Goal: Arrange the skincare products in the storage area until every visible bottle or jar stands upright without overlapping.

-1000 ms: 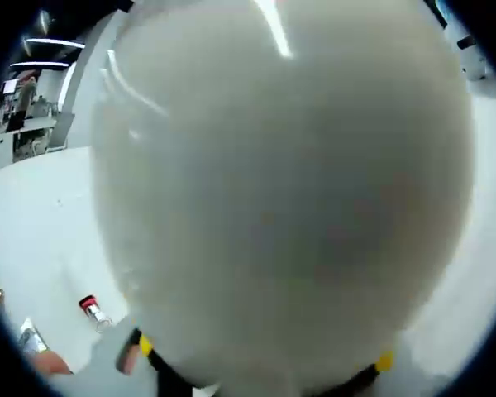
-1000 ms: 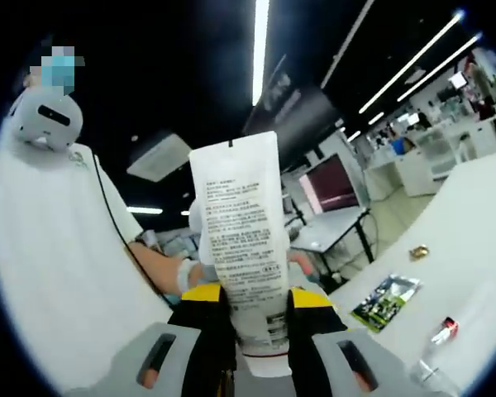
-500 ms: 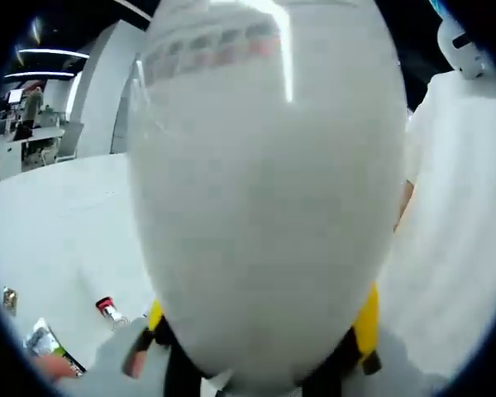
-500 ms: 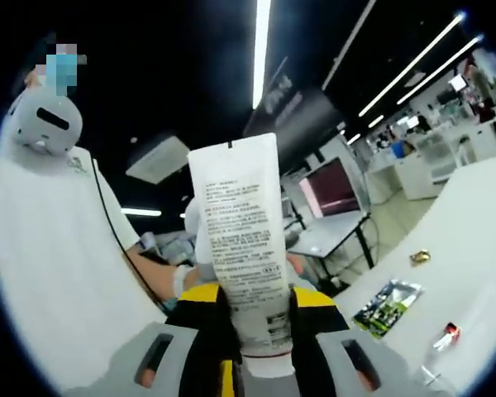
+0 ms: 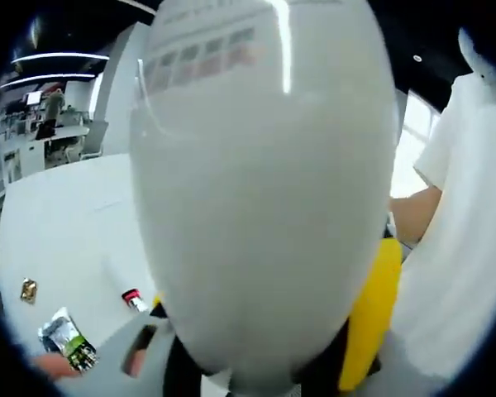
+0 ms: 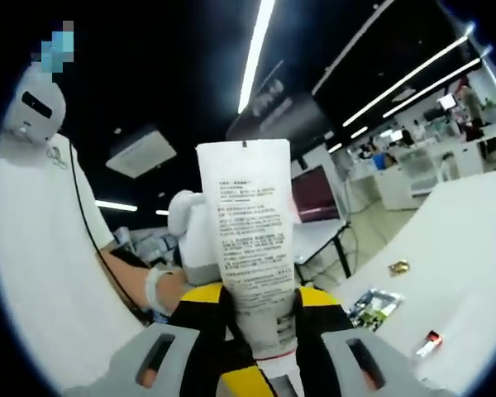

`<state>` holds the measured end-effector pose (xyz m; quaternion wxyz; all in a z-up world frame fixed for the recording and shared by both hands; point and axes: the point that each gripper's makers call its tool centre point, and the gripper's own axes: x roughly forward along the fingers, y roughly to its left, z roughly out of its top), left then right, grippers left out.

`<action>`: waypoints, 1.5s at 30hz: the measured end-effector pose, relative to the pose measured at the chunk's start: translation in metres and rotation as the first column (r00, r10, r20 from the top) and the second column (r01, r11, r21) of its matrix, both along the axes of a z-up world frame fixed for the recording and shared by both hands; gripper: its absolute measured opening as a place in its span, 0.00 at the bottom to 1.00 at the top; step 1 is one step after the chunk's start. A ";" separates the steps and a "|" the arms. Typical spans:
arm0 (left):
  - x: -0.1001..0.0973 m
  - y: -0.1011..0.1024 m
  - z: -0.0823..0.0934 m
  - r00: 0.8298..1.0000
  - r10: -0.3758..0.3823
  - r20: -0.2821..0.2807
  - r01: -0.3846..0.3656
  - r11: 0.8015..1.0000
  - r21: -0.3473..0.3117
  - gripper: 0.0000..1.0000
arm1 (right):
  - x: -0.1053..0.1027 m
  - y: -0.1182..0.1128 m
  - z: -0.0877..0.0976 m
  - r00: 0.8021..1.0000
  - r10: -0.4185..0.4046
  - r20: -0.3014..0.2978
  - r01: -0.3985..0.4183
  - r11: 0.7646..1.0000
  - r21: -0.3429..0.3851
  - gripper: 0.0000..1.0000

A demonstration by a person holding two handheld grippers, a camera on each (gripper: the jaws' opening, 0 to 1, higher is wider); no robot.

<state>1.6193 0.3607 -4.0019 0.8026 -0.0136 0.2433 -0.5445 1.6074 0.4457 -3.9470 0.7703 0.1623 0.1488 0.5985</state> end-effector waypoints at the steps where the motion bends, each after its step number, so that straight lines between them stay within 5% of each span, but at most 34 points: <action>1: 0.003 0.002 -0.001 1.000 0.021 -0.005 -0.021 1.000 0.003 0.35 | 0.002 0.000 0.000 1.000 -0.020 -0.003 0.020 1.000 -0.004 0.32; 10: 0.021 0.012 -0.010 0.985 0.166 0.038 -0.169 0.979 0.114 0.34 | 0.016 0.004 -0.006 0.980 -0.198 -0.021 0.196 0.979 -0.064 0.31; 16: 0.027 0.015 -0.013 0.974 0.216 0.068 -0.224 0.962 0.154 0.34 | 0.020 0.003 -0.005 0.970 -0.243 -0.026 0.240 0.967 -0.090 0.30; 25: 0.030 0.015 -0.010 0.969 0.224 0.107 -0.239 0.959 0.150 0.36 | 0.022 -0.002 -0.006 0.965 -0.263 0.010 0.262 0.957 -0.122 0.26; 28: 0.028 0.012 -0.004 0.970 0.216 0.113 -0.228 0.968 0.103 0.37 | 0.021 -0.005 -0.004 0.972 -0.236 0.017 0.236 0.964 -0.122 0.25; 34: 0.004 -0.001 0.014 0.997 0.014 0.070 -0.012 1.000 -0.020 0.39 | 0.006 -0.003 0.005 0.995 -0.075 0.066 0.082 0.992 -0.099 0.24; 37: -0.013 -0.006 0.022 0.995 -0.093 0.023 0.094 0.993 -0.067 0.38 | -0.008 -0.001 0.015 0.997 0.044 0.071 -0.041 0.998 -0.052 0.24; 40: -0.023 -0.008 0.022 0.981 -0.187 0.059 0.189 0.981 -0.042 0.37 | -0.012 -0.002 0.017 0.989 0.100 0.113 -0.095 0.994 -0.052 0.23; 45: -0.027 -0.010 0.024 0.984 -0.181 0.007 0.181 0.979 -0.091 0.36 | -0.019 -0.003 0.019 0.986 0.145 0.085 -0.142 0.989 -0.043 0.24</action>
